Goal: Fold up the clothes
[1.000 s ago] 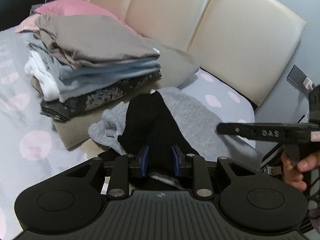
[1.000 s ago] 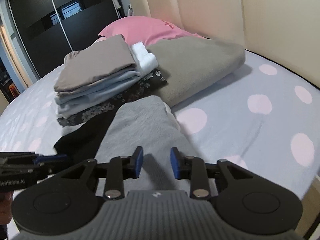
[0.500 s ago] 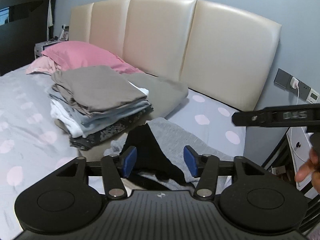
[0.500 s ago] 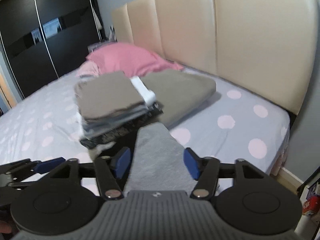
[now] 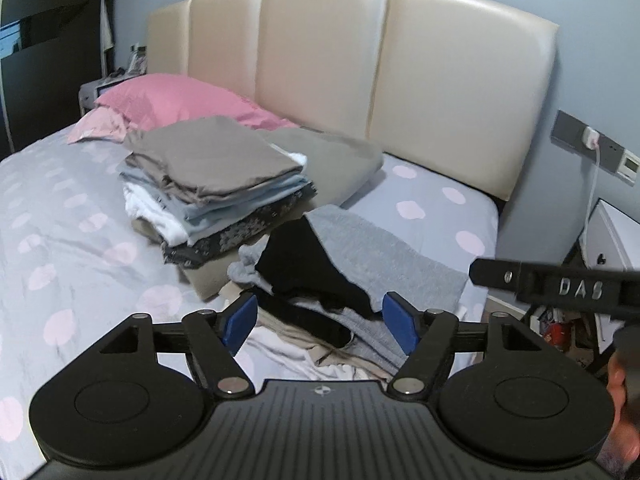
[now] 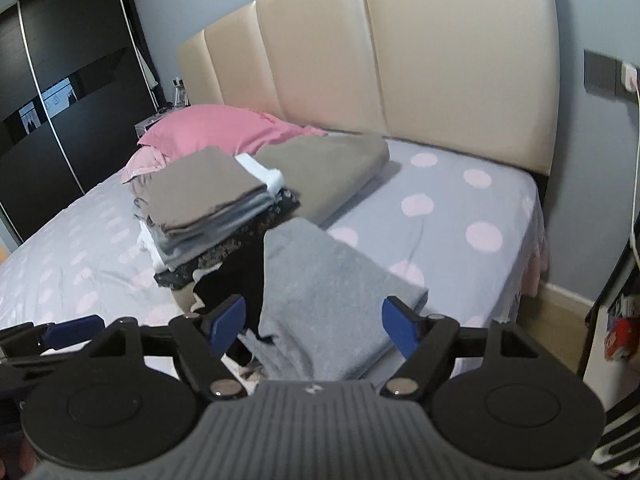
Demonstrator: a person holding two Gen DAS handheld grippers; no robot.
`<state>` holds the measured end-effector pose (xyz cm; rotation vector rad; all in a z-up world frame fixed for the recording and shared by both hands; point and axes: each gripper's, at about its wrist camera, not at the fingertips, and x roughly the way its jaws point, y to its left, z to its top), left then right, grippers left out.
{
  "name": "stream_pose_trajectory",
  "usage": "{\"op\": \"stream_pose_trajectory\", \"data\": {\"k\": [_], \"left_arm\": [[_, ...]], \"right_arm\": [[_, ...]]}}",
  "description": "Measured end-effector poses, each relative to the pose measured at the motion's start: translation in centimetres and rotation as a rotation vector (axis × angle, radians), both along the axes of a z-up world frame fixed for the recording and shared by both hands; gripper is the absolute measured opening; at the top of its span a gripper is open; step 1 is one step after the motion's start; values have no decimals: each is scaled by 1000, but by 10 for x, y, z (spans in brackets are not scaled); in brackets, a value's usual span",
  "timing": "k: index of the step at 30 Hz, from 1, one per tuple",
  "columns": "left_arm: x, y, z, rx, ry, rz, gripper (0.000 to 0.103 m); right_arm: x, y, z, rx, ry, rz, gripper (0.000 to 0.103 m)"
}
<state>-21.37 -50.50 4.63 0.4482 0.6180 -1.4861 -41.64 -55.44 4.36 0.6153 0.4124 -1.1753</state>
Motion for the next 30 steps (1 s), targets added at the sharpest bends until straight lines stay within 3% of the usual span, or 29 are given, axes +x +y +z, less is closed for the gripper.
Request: {"op": "stream_pose_trajectory", "data": {"k": [7, 30], "left_arm": [[0, -7, -14, 31, 3, 19, 69], [-7, -26, -40, 130, -6, 14, 69]], "right_arm": [[15, -3, -15, 35, 56, 18, 78], [16, -14, -33, 156, 87, 14, 78]]}}
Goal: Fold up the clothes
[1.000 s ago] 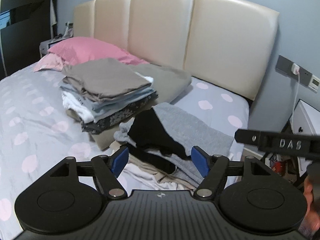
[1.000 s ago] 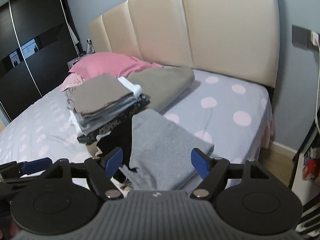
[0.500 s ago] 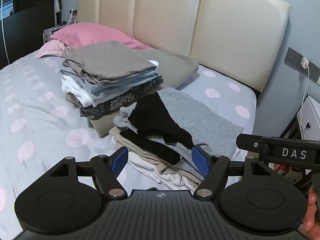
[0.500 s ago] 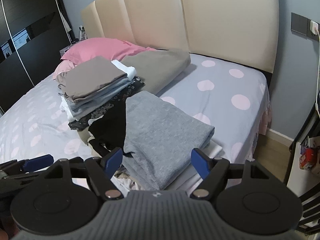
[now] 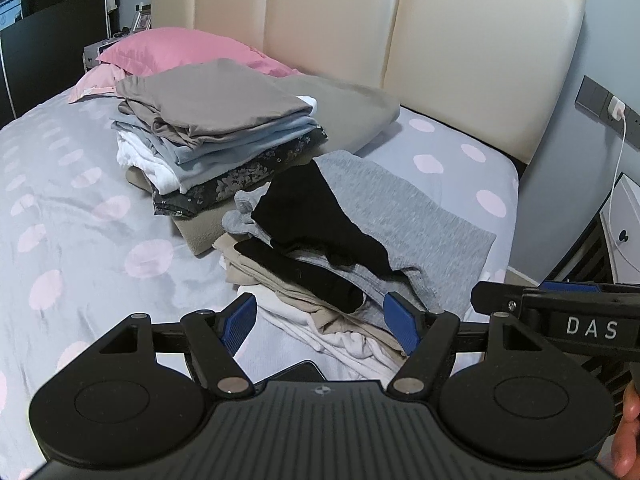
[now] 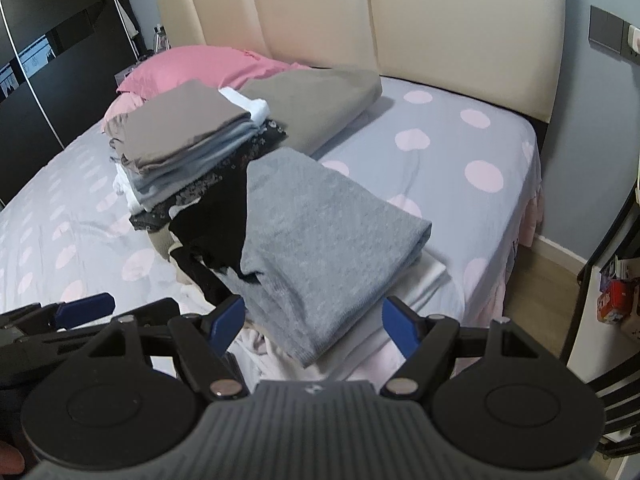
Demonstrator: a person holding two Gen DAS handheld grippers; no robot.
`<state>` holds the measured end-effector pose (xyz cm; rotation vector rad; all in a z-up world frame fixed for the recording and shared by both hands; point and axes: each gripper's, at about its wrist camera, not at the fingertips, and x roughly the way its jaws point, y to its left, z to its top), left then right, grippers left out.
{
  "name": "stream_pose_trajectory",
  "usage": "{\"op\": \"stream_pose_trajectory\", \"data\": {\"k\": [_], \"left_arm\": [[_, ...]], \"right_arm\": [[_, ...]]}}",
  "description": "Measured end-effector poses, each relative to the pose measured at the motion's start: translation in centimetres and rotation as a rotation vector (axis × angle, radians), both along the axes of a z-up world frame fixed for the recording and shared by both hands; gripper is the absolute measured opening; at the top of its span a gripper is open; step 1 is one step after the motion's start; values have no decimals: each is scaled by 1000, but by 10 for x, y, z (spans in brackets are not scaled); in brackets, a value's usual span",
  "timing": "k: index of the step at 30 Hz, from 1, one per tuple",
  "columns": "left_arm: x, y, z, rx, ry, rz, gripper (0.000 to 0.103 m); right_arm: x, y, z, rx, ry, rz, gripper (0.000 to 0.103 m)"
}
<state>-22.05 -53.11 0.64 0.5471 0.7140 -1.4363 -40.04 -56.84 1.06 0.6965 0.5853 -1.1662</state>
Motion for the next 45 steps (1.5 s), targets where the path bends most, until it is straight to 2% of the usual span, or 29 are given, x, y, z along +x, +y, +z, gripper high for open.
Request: {"op": "stream_pose_trajectory", "data": {"k": [25, 37, 45], "left_arm": [[-6, -1, -2, 19, -11, -14, 67], [-10, -1, -2, 26, -15, -27, 61], [-11, -2, -2, 24, -17, -29, 61]], "right_arm": [[-4, 0, -1, 16, -2, -6, 78], [-5, -1, -1, 16, 2, -5, 78], [-6, 0, -2, 17, 0, -6, 78]]}}
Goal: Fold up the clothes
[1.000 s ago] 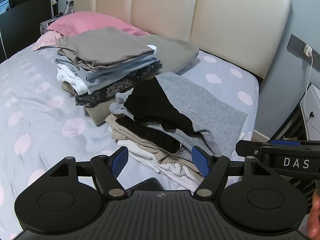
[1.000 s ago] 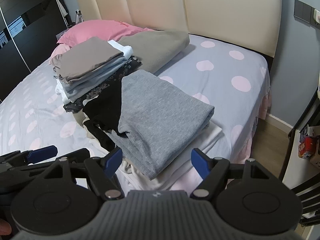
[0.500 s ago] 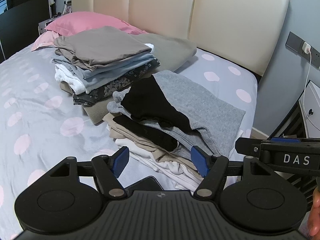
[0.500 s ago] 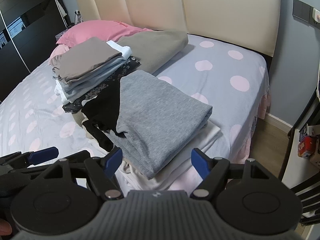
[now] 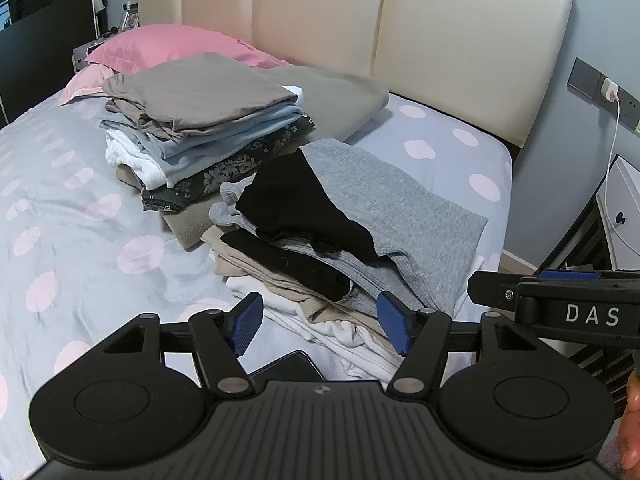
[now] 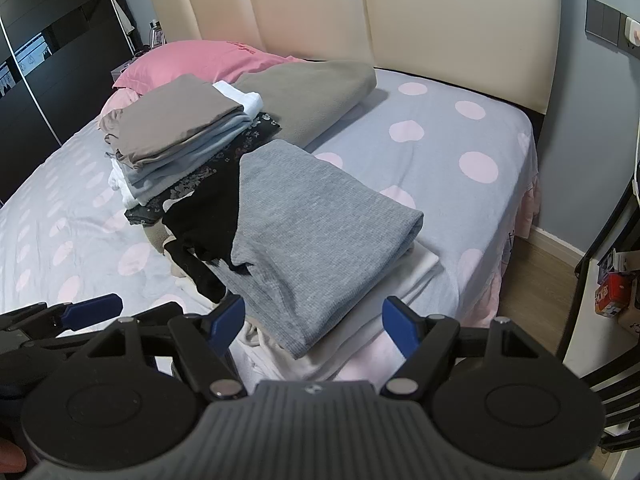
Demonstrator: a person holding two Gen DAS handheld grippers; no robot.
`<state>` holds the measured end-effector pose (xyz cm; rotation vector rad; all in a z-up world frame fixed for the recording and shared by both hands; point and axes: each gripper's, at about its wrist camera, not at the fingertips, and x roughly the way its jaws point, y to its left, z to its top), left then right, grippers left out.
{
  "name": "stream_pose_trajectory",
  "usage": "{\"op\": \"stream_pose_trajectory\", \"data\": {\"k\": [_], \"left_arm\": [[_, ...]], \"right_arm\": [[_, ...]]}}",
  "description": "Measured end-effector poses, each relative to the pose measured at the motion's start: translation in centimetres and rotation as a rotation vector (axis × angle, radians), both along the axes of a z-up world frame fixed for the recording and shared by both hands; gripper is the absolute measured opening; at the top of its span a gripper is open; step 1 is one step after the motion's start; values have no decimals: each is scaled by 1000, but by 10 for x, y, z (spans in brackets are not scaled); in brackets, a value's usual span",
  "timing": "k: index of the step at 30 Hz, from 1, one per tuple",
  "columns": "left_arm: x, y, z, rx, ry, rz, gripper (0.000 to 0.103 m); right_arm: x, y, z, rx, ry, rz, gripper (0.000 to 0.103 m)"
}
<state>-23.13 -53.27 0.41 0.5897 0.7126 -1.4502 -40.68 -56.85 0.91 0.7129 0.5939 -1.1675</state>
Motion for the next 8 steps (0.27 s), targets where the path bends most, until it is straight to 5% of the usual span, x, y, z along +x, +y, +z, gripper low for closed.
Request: {"op": "stream_pose_trajectory", "data": {"k": [8], "left_arm": [[0, 1, 0, -6, 12, -1, 61]], "right_arm": [[-2, 1, 2, -3, -8, -2, 78]]}}
